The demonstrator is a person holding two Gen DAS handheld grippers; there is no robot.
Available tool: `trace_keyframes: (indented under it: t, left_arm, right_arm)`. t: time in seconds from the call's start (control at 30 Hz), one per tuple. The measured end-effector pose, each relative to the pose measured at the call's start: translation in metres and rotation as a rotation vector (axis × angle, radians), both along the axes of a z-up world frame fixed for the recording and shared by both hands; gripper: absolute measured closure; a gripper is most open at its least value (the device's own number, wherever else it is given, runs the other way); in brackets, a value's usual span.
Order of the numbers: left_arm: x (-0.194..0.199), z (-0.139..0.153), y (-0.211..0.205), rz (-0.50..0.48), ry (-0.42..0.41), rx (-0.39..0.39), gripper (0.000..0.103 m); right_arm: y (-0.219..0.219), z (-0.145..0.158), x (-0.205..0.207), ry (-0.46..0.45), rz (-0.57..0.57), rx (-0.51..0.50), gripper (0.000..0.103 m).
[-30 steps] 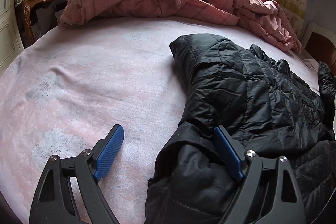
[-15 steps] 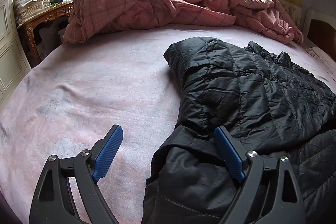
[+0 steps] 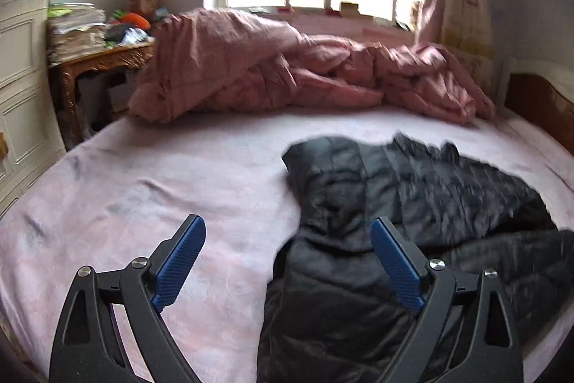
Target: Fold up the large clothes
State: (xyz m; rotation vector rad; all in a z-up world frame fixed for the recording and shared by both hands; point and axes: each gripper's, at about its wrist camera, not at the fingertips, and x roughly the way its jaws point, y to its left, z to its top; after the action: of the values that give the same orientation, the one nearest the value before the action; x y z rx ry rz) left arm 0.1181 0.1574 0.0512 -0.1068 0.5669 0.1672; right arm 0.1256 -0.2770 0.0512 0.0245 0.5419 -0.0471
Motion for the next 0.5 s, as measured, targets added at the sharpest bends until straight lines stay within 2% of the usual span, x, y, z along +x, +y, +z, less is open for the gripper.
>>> trace_keyframes:
  t: [0.1, 0.13, 0.2, 0.23, 0.27, 0.3, 0.37, 0.43, 0.47, 0.5]
  left_arm:
    - [0.010, -0.019, 0.004, -0.054, 0.090, -0.085, 0.012]
    - [0.014, -0.026, 0.003, -0.076, 0.116, -0.117, 0.018]
    - [0.024, -0.041, 0.002, -0.100, 0.176, -0.187, 0.038]
    - [0.025, -0.047, 0.000, -0.103, 0.202, -0.218, 0.057]
    - [0.024, -0.049, -0.001, -0.116, 0.211, -0.248, 0.061]
    - [0.019, -0.048, -0.004, -0.118, 0.205, -0.259, 0.063]
    - [0.008, -0.040, -0.006, -0.112, 0.162, -0.247, 0.083]
    - [-0.003, -0.032, -0.009, -0.108, 0.104, -0.206, 0.090]
    - [-0.009, -0.029, -0.009, -0.108, 0.075, -0.203, 0.094]
    - [-0.014, -0.026, -0.007, -0.108, 0.047, -0.222, 0.094]
  right_arm:
    - [-0.013, -0.008, -0.007, 0.011, -0.044, -0.008, 0.033]
    - [-0.018, -0.012, -0.006, 0.032, -0.041, 0.015, 0.033]
    - [-0.032, -0.020, 0.001, 0.070, -0.031, 0.071, 0.033]
    - [-0.039, -0.022, 0.005, 0.079, -0.021, 0.104, 0.033]
    - [-0.049, -0.026, 0.006, 0.091, -0.019, 0.144, 0.034]
    - [-0.058, -0.030, 0.010, 0.115, -0.020, 0.176, 0.034]
    - [-0.064, -0.035, 0.011, 0.137, -0.006, 0.184, 0.036]
    - [-0.063, -0.040, 0.010, 0.149, 0.010, 0.186, 0.039]
    - [-0.060, -0.042, 0.010, 0.158, 0.021, 0.191, 0.054]
    - [-0.057, -0.044, 0.011, 0.172, 0.035, 0.196, 0.081]
